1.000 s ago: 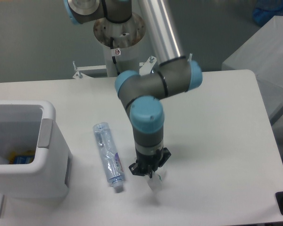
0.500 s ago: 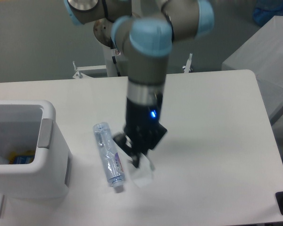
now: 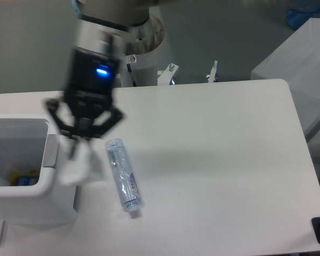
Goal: Place the trash in the trash can
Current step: 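Carry the wrapper over the white bin and open the gripper, then move the gripper back and lower it over the water bottle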
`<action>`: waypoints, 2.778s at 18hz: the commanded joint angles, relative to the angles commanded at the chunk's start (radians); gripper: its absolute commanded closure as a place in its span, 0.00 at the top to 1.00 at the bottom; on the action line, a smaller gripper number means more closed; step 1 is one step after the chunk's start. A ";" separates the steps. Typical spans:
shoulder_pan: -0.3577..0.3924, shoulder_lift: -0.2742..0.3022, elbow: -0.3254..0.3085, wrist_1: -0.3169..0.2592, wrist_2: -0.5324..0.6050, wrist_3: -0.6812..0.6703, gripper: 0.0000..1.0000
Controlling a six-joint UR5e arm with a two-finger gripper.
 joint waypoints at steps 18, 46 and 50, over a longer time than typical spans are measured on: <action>-0.102 -0.041 -0.041 0.014 0.069 0.115 1.00; 0.124 -0.274 -0.181 -0.072 0.454 0.106 1.00; 0.127 -0.351 -0.178 -0.058 0.448 0.049 1.00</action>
